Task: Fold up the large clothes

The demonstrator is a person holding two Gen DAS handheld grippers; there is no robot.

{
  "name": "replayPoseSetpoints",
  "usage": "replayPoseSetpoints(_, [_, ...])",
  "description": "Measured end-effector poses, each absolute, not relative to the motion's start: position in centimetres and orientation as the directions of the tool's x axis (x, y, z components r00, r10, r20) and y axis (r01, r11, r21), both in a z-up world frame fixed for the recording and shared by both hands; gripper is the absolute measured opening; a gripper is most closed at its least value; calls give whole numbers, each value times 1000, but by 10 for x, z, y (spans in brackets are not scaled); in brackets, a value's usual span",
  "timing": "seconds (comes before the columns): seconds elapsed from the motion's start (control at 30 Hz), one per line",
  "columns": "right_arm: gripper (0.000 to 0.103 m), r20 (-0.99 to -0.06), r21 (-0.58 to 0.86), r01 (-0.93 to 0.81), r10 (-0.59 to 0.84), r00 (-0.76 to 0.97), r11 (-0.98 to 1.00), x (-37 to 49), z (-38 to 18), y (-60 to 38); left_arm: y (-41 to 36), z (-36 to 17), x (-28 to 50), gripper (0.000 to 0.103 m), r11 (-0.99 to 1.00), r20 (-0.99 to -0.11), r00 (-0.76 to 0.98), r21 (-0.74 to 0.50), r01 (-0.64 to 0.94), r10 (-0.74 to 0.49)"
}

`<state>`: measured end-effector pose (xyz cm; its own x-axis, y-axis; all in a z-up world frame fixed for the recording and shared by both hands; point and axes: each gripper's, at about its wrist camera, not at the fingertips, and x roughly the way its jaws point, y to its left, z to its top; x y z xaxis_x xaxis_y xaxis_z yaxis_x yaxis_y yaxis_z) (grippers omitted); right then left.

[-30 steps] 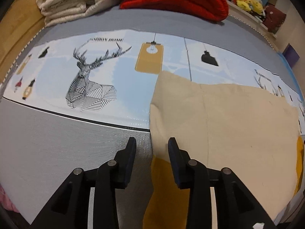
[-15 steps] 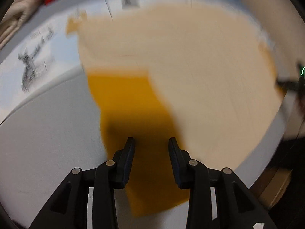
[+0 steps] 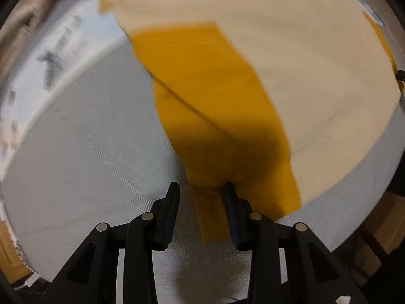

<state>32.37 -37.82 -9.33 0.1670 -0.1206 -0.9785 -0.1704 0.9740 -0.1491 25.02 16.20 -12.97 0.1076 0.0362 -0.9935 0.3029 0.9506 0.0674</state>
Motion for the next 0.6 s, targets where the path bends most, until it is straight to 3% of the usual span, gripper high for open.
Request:
replayPoseSetpoints(0.13, [38,-897,-185,-113,-121,425,976,308,-27,-349,154,-75,239,31,982,-942,330,112,151,57])
replayPoseSetpoints(0.3, [38,-765,-129,-154,1,644,980,263,25,-270,126,-38,196,32,1000,-852,524,-5,-29,11])
replayPoseSetpoints(0.47, [38,-711,-160,-211,35,702,964,218,8,-194,110,-72,151,33,971,-831,556,-142,-190,-13])
replayPoseSetpoints(0.6, [38,-747,-145,-205,28,664,968,209,-27,-164,104,-102,135,32,966,-853,522,-115,-231,23])
